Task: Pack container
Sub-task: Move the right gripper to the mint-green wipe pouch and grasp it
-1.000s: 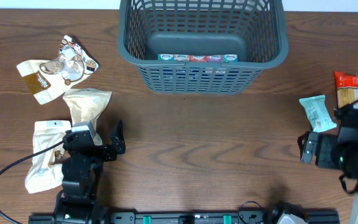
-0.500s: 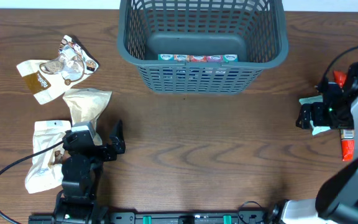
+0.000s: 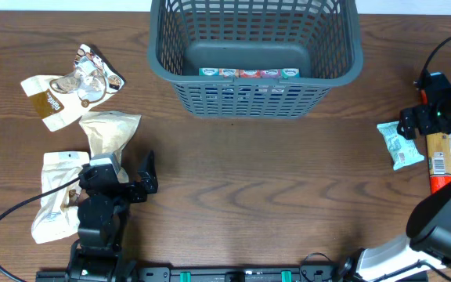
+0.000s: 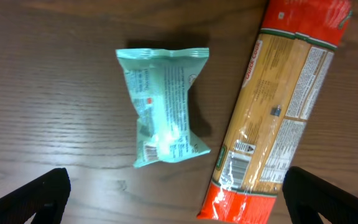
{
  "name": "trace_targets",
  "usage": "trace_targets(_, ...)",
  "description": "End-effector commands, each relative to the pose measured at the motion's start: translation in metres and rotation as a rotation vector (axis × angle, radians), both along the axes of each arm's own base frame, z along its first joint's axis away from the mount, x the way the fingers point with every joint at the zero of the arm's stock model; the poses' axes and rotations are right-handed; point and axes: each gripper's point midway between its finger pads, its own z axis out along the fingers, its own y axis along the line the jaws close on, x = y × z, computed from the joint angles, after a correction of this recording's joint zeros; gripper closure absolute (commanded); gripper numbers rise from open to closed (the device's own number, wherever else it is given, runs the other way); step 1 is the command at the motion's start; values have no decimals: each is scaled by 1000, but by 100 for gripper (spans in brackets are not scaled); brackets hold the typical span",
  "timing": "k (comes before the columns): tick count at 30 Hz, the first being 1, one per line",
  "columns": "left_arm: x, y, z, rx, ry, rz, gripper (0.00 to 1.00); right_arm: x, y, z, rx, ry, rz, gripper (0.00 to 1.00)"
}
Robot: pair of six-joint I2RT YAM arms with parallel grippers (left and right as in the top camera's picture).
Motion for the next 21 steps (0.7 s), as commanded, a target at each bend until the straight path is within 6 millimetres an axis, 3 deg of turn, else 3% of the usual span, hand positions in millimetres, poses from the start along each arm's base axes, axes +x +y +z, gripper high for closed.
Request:
trace_targets(1, 1, -1, 11, -12, -23, 1, 1, -1, -7, -28, 24, 70, 16, 1)
trace_targets(8, 1, -1, 11, -12, -24, 1, 1, 2, 0, -71, 108, 146, 22, 1)
trace_targets(21, 1, -1, 11, -12, -24, 1, 1, 4, 7, -108, 180, 188, 25, 1)
